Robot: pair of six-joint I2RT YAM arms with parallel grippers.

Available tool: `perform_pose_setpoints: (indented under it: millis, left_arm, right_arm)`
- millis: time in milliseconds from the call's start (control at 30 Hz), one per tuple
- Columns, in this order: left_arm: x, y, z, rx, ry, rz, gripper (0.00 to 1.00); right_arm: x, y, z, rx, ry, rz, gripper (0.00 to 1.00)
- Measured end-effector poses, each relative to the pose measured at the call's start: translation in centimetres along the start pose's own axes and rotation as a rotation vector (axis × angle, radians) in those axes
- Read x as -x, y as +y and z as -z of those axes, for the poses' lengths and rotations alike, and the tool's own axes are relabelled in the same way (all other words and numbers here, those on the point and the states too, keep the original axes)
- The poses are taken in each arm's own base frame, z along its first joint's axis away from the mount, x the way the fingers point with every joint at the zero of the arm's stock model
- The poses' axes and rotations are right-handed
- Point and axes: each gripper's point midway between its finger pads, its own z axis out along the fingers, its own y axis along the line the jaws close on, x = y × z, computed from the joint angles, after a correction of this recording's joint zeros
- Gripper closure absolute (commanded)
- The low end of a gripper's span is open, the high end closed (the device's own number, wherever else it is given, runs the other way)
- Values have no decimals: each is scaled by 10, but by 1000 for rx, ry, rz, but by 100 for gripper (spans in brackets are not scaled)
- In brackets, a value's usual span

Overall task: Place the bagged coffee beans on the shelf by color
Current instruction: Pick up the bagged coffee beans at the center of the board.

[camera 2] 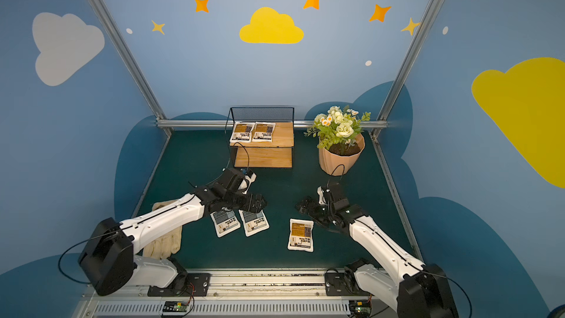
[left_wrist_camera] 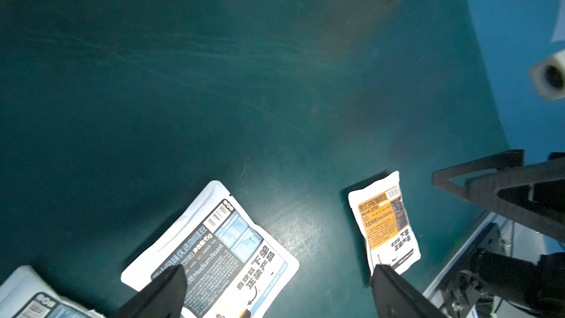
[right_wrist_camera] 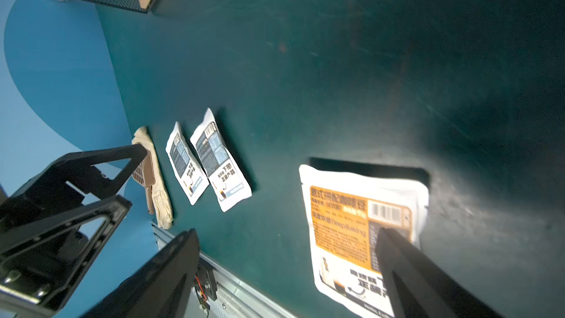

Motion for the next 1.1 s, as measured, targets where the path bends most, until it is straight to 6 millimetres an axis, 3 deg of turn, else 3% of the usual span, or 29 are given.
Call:
perform_pose_setpoints:
  millis: [133,333,633,867,1100]
  left_arm:
    - [-12,-10,-26,37,64,-63,0]
    - [-10,-34,-54,47,96,-148,0]
    - [-14,-65,-84,44,131,-254,0]
    - [-27,-72,-97,62,163,-311,0]
    - [-39,-63,-109,154,198,-370,0]
  right_arm:
    - [-22,-22,7,4,10,-36,5]
    - [-38,-37,18,38,-23,-48,5]
    - [-59,-62,11,14,40,-116,5]
    - [-65,-68,7,21,60,-140,5]
    - [-67,-69,6,38,70,-154,6]
